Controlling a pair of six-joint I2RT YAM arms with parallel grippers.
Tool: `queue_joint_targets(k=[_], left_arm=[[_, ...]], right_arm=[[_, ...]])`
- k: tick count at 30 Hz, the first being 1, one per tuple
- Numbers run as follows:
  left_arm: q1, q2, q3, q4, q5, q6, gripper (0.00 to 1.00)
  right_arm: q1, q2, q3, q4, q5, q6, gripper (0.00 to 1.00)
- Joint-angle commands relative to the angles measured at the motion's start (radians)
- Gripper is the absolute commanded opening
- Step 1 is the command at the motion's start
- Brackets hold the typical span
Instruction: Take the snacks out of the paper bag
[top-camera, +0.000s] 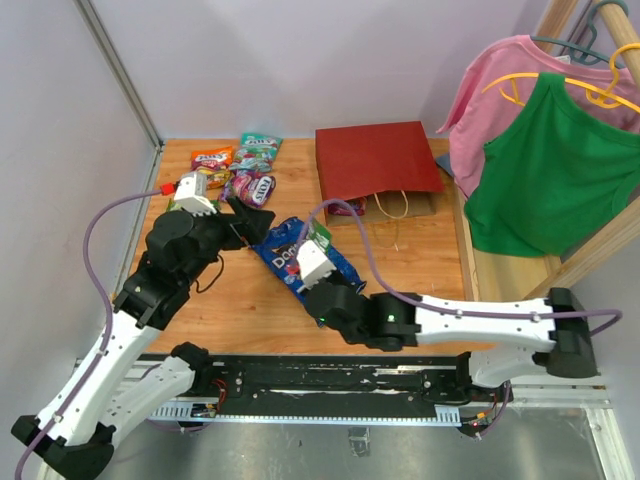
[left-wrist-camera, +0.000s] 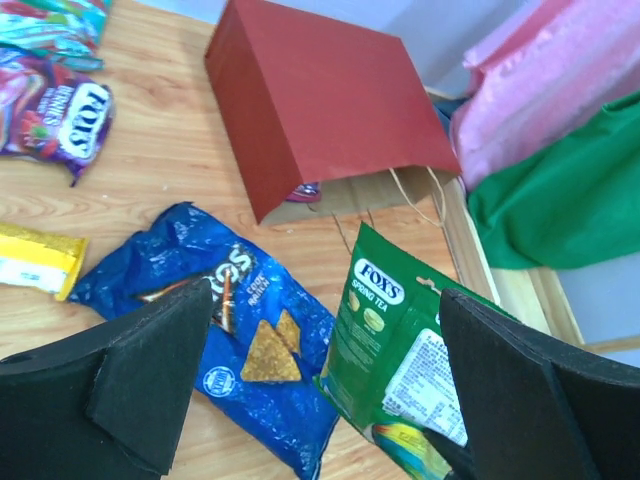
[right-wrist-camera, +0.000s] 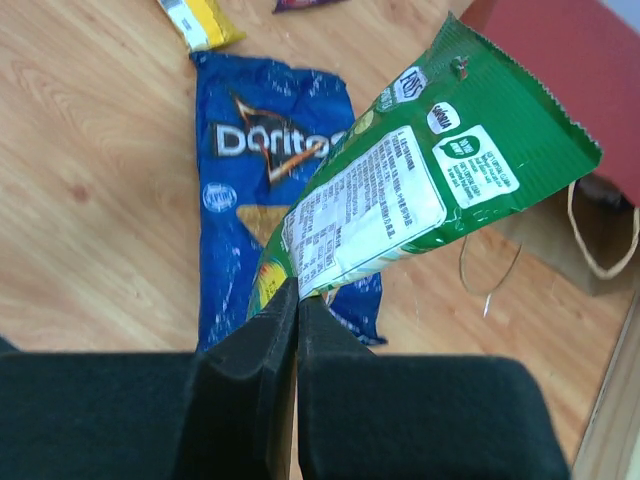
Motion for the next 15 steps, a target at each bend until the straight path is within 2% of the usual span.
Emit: queue_joint_targets(k=[1, 5, 8, 12, 15], left_arm=[[0.05, -0.031, 0.025, -0.067, -0.069, -0.024, 1.0], [0.127, -0.053, 0.063, -0.097, -0.123, -0.027, 1.0], [0.188, -0.055, 0.082, -0.114, -0.178, -0.028, 1.0], [0.235, -0.047, 0.054, -0.073, -0.117, -0.046, 1.0], [0.24, -0.036, 0.027, -0.051, -0.092, -0.051, 1.0]], right_arm=[[-0.055, 0.122, 0.153, 0.177, 0.051, -0.233, 0.01], [-0.217, 0.212, 0.293, 0.159, -0.164, -0.146, 0.01], [-0.339, 0.309, 0.442, 0.064, -0.289, -0.085, 0.01], [-0.446, 0.522, 0.735, -0.136, -0.496, -0.053, 0.01], [-0.487, 0.727, 0.944, -0.249, -0.533, -0.09, 0.01]])
